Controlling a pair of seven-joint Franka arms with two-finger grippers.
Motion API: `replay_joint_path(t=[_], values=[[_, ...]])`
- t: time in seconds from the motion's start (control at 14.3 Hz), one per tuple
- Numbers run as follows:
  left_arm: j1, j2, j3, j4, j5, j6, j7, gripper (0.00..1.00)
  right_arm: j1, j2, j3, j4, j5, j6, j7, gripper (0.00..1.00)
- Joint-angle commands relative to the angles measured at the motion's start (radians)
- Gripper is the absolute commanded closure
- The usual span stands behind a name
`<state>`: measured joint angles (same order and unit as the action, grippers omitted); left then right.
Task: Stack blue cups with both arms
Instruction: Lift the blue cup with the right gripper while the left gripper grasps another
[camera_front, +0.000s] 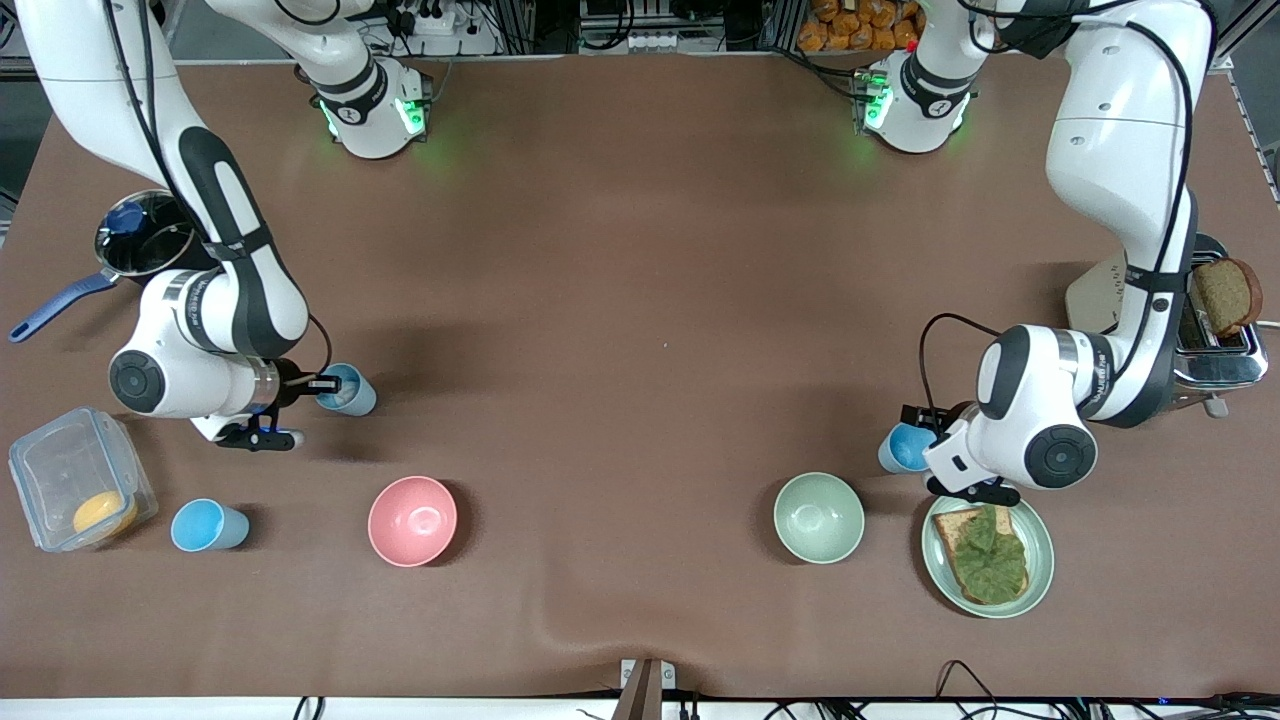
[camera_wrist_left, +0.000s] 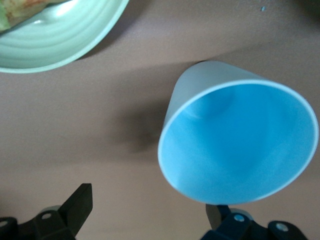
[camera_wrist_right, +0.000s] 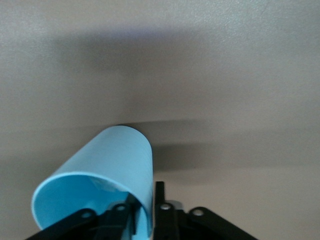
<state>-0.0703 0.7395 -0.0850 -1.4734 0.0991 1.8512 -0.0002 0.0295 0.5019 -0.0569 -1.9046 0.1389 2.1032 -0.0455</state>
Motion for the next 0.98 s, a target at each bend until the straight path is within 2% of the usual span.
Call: replay_joint_path(t=[0.0,0.21,0.42,0.49,0.7,0.91], values=[[-0.011,-0.012,-0.002,0.015,0.010,-0.015,-0.012,0.00,0.016,-0.006,-0.003,0.042,0.015,-0.069,0.013,1.00],[-0.008,-0.112,-0.007,0.016,0.010,-0.180,0.005,0.00,0.041,-0.023,-0.001,0.117,0.016,-0.230,0.044,1.00],[0.000,-0.187,-0.007,0.024,0.011,-0.204,0.009,0.00,0.123,-0.065,0.000,0.168,0.018,-0.365,0.146,1.00],[-0.002,-0.181,-0.009,0.028,0.010,-0.189,0.006,0.00,0.171,-0.086,0.000,0.174,0.030,-0.383,0.215,1.00],[0.007,-0.089,0.002,0.054,0.010,0.026,0.003,0.00,0.291,-0.094,0.000,0.193,0.111,-0.374,0.398,1.00],[0.012,-0.003,0.002,0.051,0.008,0.130,-0.014,0.00,0.401,-0.071,-0.001,0.202,0.198,-0.248,0.521,1.00]])
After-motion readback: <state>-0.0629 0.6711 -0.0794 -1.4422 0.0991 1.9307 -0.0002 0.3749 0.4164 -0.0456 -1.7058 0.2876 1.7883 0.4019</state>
